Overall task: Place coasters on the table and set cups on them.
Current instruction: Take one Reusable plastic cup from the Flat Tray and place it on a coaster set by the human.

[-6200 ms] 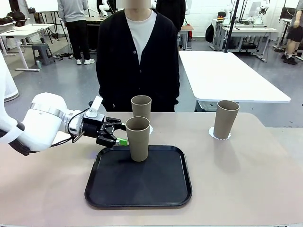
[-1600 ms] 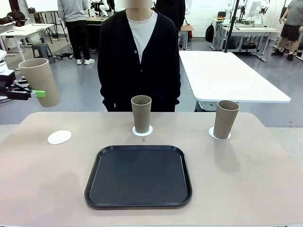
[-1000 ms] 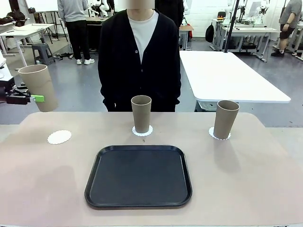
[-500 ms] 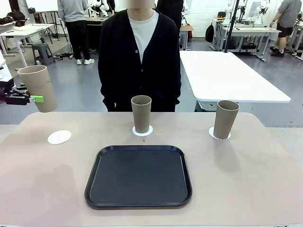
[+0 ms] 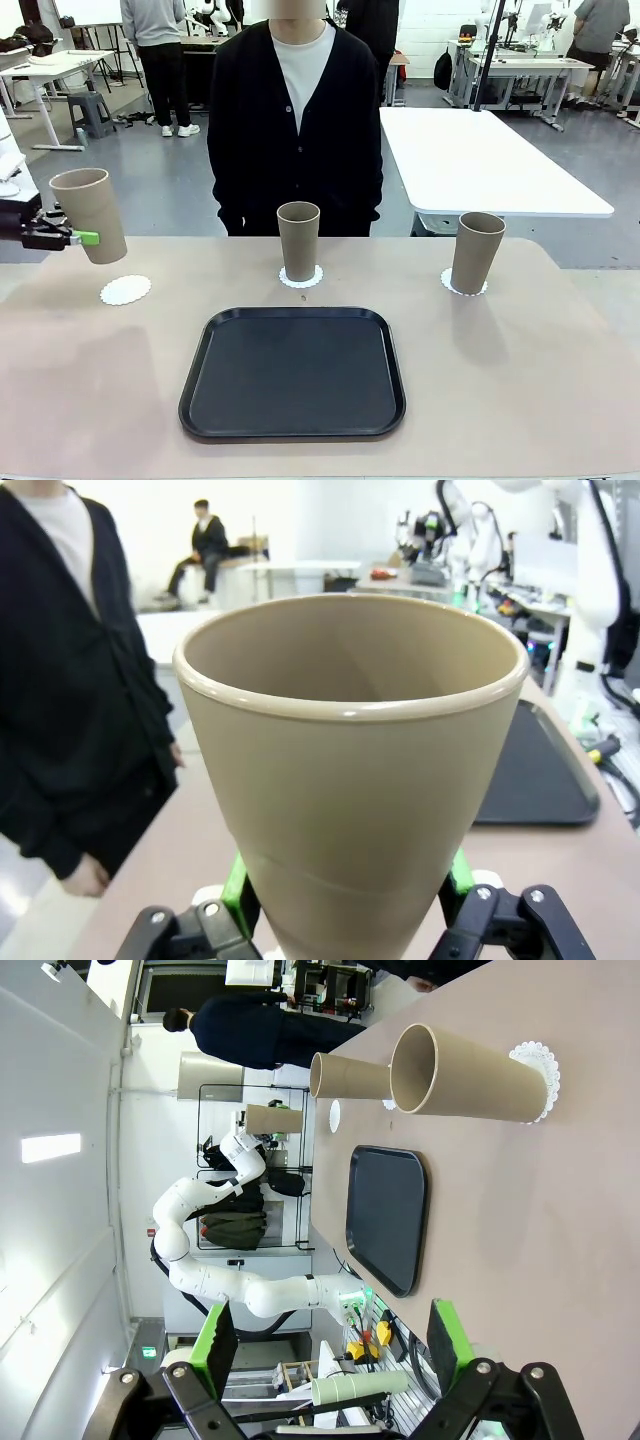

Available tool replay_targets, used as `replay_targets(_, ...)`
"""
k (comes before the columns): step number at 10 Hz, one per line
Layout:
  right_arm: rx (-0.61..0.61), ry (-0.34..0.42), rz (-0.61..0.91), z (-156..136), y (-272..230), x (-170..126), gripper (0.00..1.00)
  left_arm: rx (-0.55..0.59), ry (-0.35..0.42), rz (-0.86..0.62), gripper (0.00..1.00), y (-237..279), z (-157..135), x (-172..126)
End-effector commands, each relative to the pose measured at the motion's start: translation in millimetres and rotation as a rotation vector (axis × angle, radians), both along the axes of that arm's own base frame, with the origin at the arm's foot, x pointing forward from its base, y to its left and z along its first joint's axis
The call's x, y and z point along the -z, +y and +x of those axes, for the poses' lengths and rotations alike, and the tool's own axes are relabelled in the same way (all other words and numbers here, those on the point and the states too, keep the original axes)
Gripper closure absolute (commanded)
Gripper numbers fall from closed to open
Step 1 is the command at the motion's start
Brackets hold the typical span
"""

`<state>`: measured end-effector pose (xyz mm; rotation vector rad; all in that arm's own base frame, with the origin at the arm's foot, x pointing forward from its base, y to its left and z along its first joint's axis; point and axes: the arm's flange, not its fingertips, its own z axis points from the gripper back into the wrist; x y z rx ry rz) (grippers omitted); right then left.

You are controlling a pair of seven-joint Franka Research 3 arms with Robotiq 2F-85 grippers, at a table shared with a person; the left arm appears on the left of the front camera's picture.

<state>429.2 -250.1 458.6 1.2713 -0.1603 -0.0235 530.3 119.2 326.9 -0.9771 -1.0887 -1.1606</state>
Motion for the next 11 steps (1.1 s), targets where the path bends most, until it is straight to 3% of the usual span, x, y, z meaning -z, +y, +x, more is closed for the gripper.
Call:
replay_targets(1,0.001,-0.003,0.001,0.8,1.3,-0.6,0.00,0.021,-0.025,0.020,0.16,3.7,5.8,7.4)
replay_targets(11,0.001,-0.003,0.001,0.8,1.3,-0.6,0.00,0.054,0.010,0.027,0.16,-2.1,23.6,73.7)
